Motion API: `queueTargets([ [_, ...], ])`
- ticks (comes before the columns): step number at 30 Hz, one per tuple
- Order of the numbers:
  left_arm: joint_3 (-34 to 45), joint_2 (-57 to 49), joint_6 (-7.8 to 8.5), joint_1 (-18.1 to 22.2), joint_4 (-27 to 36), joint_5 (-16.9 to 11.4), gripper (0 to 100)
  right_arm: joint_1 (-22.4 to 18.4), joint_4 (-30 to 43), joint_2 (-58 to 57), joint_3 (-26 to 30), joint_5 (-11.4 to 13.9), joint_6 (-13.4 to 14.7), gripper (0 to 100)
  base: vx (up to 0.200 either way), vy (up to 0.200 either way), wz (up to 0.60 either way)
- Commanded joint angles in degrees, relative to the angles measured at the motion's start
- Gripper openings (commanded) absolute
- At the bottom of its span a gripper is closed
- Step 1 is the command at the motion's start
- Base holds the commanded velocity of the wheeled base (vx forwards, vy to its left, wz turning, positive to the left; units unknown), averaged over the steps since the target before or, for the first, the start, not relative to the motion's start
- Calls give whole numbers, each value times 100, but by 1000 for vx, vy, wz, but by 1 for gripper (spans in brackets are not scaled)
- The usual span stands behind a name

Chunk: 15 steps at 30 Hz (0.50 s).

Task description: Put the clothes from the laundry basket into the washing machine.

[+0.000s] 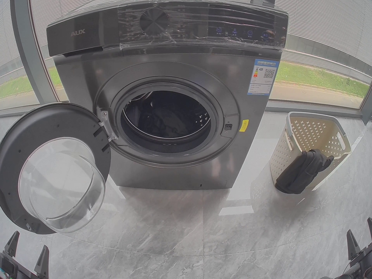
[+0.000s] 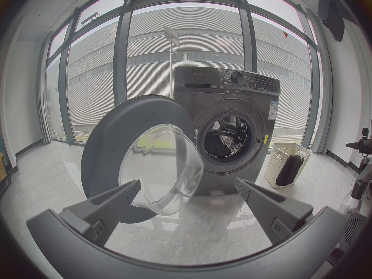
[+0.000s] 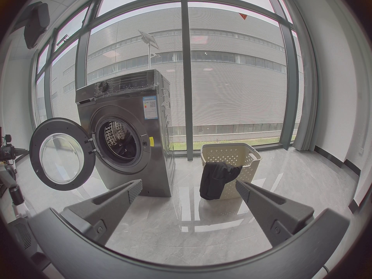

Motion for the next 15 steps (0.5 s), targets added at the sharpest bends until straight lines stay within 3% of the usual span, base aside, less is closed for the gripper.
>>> queueTargets([
  [1,101,-37,1,0,-2,-3,100,0,0,29,101,-2,0,100,0,0,0],
  [7,101,-28,-61,0,-2,6,100,0,-8,29,101,-2,0,100,0,0,0],
  [9,101,-37,18,18,-2,32,100,0,-8,29,101,-2,0,100,0,-200,0],
  [15,101,-37,27,9,-2,32,100,0,0,29,101,-2,0,100,0,-200,0],
])
